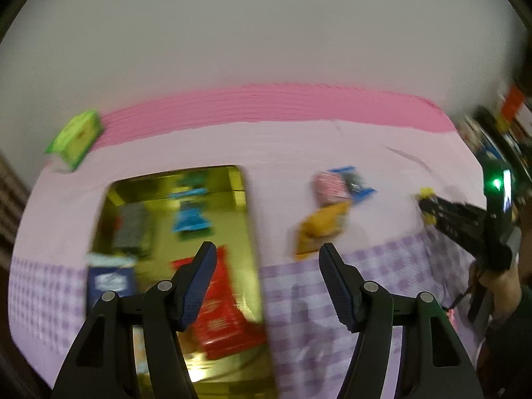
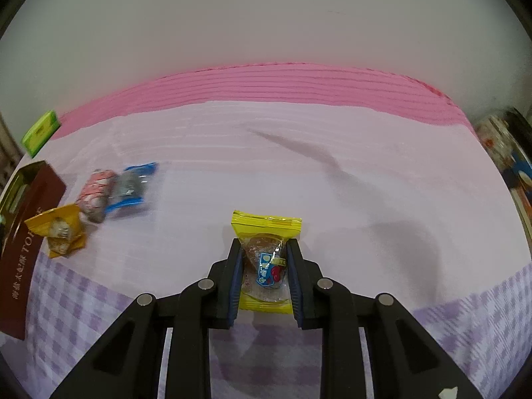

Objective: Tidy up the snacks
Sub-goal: 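Grasp the gold triangular candy packet with the left gripper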

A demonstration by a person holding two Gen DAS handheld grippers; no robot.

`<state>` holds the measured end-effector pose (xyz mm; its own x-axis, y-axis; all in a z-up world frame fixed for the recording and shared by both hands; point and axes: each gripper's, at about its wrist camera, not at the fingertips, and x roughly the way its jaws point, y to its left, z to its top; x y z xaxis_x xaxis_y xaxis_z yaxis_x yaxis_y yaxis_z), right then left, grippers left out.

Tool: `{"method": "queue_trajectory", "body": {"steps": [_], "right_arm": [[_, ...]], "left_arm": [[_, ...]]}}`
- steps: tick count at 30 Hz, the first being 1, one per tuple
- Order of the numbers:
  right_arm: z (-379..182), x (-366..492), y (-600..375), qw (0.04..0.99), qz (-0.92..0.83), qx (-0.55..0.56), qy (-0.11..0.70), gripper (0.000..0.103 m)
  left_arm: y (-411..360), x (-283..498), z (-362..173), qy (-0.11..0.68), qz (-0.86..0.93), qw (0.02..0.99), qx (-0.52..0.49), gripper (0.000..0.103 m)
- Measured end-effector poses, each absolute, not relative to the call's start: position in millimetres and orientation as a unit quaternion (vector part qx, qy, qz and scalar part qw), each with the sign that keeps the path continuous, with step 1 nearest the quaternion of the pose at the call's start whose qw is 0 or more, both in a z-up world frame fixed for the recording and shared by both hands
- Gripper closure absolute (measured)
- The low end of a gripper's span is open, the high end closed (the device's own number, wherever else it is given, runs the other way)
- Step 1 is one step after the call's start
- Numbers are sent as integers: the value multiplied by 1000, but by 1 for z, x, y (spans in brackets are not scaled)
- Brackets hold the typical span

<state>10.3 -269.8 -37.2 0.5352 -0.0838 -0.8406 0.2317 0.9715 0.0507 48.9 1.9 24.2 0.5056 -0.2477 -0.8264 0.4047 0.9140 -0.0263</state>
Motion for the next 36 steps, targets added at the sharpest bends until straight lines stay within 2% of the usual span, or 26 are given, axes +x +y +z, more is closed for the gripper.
{"method": "queue_trajectory", "body": {"steps": [9,13,23,25,26,28,32,36], "right_arm": [[-36,-8,-277,878,-110,92,457,80],[-37,-8,-273,879,-109,92,456,80],[-39,-8,-281,879,-104,102,454,79],[-39,-8,-281,879,-104,104,454,79],[-39,-8,-281,879,-103,104,454,79],[-39,-8,-282,879,-102,105,454,79],[-39,-8,-282,879,-102,105,454,79],[-39,-8,-282,879,-102,105,454,79]], "left_arm": [[-52,65,6,474,-231,839,136,38],[-68,79,-5,477,-244,827,167,32],[-98,103,-40,502,-244,803,210,32],[-100,104,-44,507,-244,801,206,38],[-100,104,-45,511,-243,799,205,49],[-99,101,-47,517,-241,798,196,58],[-95,92,-46,518,-239,800,188,66],[-88,81,-44,523,-231,801,176,67]]}}
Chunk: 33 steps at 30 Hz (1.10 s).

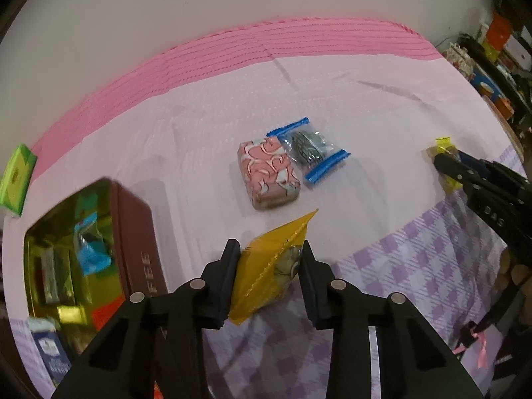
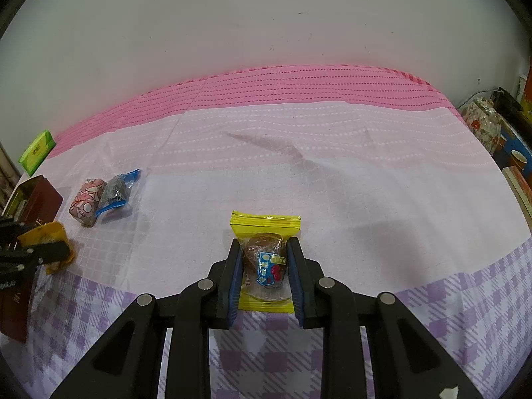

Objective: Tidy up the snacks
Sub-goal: 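Grasp the gold triangular candy packet with the left gripper, then carry the gold packet into the tin and open the left gripper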

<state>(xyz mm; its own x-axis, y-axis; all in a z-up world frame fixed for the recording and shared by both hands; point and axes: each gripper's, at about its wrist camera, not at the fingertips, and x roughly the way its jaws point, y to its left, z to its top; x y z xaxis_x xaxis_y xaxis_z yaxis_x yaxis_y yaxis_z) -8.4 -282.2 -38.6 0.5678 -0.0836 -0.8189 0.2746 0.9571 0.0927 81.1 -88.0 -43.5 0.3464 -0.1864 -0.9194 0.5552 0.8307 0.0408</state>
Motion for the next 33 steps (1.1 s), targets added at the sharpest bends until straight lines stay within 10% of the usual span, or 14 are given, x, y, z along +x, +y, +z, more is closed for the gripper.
{"method": "queue_trajectory", "body": {"steps": [33], "right_arm": [[-39,-7,-279,879,-102,97,456,76]], "left_arm": [[43,65,57,477,-133,868,39,68]]}}
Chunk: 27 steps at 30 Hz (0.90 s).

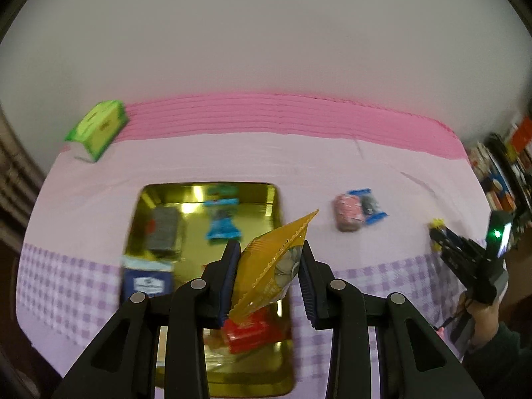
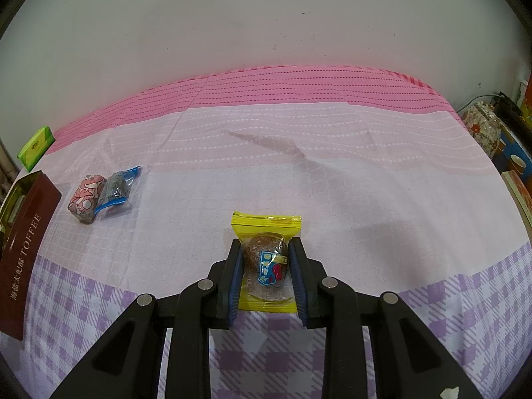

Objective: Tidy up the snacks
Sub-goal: 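Carry the gold packet into the tin and open the left gripper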

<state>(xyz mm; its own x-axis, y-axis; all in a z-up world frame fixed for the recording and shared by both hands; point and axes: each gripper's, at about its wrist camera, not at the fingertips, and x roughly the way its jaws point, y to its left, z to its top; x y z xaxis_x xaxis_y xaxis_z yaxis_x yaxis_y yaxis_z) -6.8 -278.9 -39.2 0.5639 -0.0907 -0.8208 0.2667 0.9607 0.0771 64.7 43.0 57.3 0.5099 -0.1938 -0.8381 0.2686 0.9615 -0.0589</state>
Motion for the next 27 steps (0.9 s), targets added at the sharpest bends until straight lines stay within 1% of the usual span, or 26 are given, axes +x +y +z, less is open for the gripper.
{"method": "queue_trajectory", "body": {"steps": [11,21,27], "right_arm": [[-39,-6,-279,879,-102,95,456,76],[-39,-6,-279,879,-102,95,456,76],[-39,-6,-280,879,-101,95,456,76]], "left_arm": [[91,61,53,493,-82,866,24,68],[89,48,26,526,-86,846,34,68],[88,63,22,517,-85,851,19,68]]}}
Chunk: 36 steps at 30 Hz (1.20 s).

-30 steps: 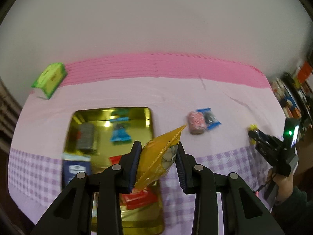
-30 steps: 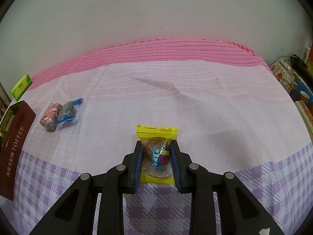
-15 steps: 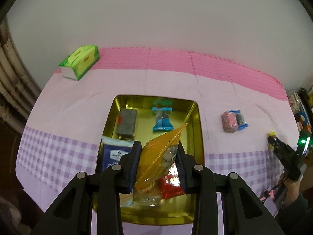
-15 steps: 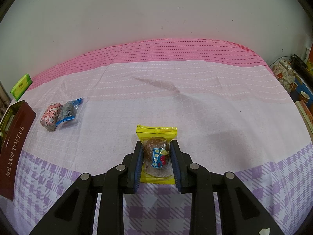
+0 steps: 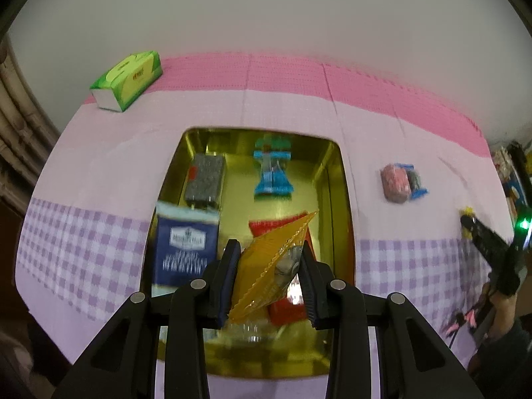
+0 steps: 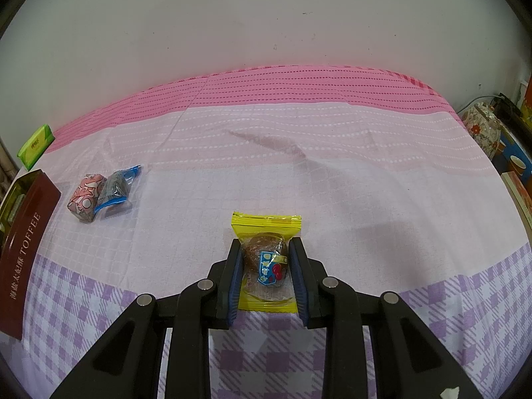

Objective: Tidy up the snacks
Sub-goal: 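Carry the gold packet into the tin and open the left gripper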

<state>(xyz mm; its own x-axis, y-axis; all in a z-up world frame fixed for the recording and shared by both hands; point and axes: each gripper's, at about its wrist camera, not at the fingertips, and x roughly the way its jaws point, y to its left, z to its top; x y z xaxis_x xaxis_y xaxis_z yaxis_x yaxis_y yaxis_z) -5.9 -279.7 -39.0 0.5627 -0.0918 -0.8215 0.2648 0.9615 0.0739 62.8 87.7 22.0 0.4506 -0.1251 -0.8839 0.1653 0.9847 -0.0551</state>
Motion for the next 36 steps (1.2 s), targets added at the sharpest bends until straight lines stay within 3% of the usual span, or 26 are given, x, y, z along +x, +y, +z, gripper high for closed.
{"method": "queue_trajectory", "body": {"steps": [14,36], "right_arm": [[-39,-6,-280,879,-101,95,457,76],[-39,-5,-280,879,-101,95,457,76]], "left_arm": [[74,134,-5,514,-46,854,66,68],[68,138,-40,541,-37,833,112,68]]}}
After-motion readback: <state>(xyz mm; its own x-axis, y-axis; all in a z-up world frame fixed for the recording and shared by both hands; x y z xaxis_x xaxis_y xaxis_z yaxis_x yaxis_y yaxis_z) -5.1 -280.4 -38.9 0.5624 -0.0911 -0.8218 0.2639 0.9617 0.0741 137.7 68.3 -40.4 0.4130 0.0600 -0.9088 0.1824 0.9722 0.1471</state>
